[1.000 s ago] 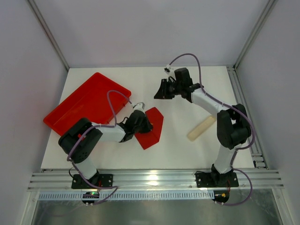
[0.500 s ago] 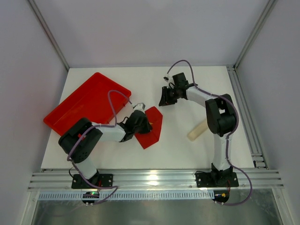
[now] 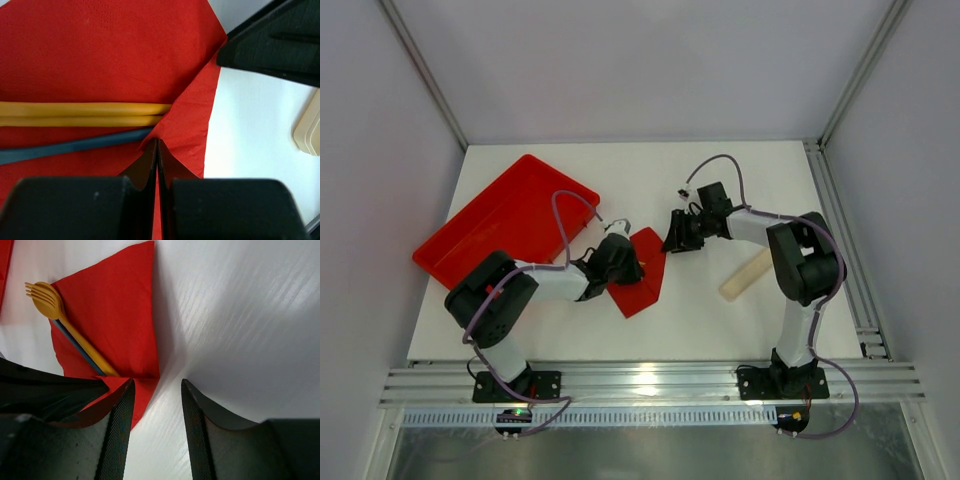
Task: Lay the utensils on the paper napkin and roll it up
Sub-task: Roll the napkin at the center of the board.
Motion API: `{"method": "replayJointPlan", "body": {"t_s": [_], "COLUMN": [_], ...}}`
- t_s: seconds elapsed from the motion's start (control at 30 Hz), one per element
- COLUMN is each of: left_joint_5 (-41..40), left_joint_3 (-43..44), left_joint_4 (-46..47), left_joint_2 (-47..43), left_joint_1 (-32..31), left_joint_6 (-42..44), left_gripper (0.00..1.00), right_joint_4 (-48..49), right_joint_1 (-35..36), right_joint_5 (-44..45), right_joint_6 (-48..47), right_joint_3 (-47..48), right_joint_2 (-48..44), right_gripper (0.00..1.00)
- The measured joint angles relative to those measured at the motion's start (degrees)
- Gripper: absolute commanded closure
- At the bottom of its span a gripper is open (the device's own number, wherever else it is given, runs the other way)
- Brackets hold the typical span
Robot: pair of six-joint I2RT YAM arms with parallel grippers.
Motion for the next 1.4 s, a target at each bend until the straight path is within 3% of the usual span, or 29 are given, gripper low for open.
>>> {"method": "replayJointPlan", "body": {"t_s": [0.5, 0.87, 1.4], "left_joint_5": [0.02, 0.02, 0.02], "left_joint_3": [0.63, 1.16, 1.20], "left_joint_4": [-1.27, -2.29, -2.38], "left_joint_2": [0.00, 0.00, -0.02], "left_joint_1": [0.00, 0.00, 0.00], "left_joint_6": [0.92, 1.01, 0.87], "left_gripper": [1.00, 1.00, 1.00], "right_joint_4": [6.29, 11.87, 24.63], "right_joint_1": [0.02, 4.11, 7.13], "right_joint_5": [-1.88, -6.47, -7.69], "right_joint_6": [3.87, 7.26, 15.10], "right_joint_3": [-10.45, -16.39, -23.96], "right_joint_2": [-7.23, -15.28, -8.35], "right_gripper": [0.60, 0.96, 0.96]}}
